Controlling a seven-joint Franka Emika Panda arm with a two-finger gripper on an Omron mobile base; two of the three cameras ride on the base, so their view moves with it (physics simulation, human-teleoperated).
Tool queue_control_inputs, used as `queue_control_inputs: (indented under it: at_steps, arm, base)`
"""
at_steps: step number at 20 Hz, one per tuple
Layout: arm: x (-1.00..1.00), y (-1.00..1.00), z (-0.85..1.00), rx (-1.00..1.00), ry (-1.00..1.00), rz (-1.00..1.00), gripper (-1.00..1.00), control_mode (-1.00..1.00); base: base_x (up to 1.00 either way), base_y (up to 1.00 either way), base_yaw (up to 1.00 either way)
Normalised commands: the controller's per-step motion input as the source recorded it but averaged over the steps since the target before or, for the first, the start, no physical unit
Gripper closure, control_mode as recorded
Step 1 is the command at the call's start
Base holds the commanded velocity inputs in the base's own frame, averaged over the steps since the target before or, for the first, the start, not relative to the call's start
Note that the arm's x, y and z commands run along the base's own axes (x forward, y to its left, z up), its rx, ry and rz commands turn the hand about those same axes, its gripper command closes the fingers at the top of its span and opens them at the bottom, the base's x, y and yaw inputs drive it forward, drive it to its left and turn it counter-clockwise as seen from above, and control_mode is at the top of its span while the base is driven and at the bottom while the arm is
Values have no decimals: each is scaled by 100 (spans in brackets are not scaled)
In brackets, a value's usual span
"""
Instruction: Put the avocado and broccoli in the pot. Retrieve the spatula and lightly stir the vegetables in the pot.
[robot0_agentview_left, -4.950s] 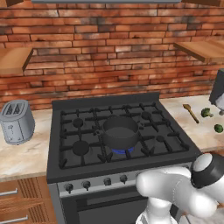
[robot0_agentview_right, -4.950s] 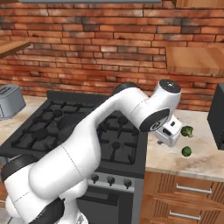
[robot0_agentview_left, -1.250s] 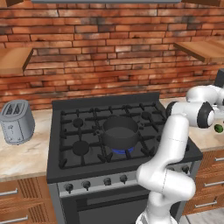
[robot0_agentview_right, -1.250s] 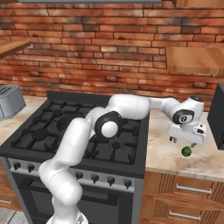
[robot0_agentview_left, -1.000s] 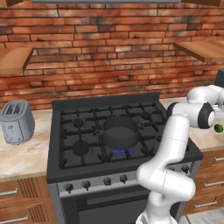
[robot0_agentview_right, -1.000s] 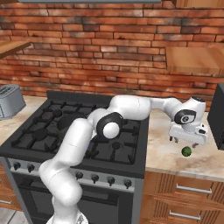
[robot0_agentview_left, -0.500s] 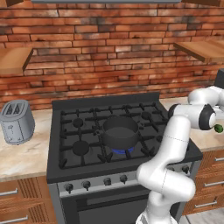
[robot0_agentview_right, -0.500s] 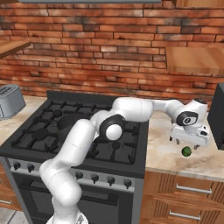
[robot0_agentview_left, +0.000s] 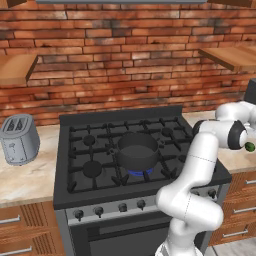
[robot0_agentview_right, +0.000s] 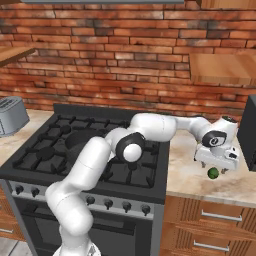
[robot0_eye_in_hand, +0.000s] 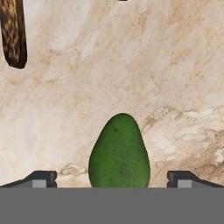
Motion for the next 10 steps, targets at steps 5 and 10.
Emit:
queue_control_inputs:
  at_steps: [5, 10]
  arm:
    - [0, 0, -26, 0, 0, 0, -100, -100]
    - [0, 0, -25, 0, 0, 0, -100, -100]
  base:
    - [0, 0, 0]
    - [0, 0, 0]
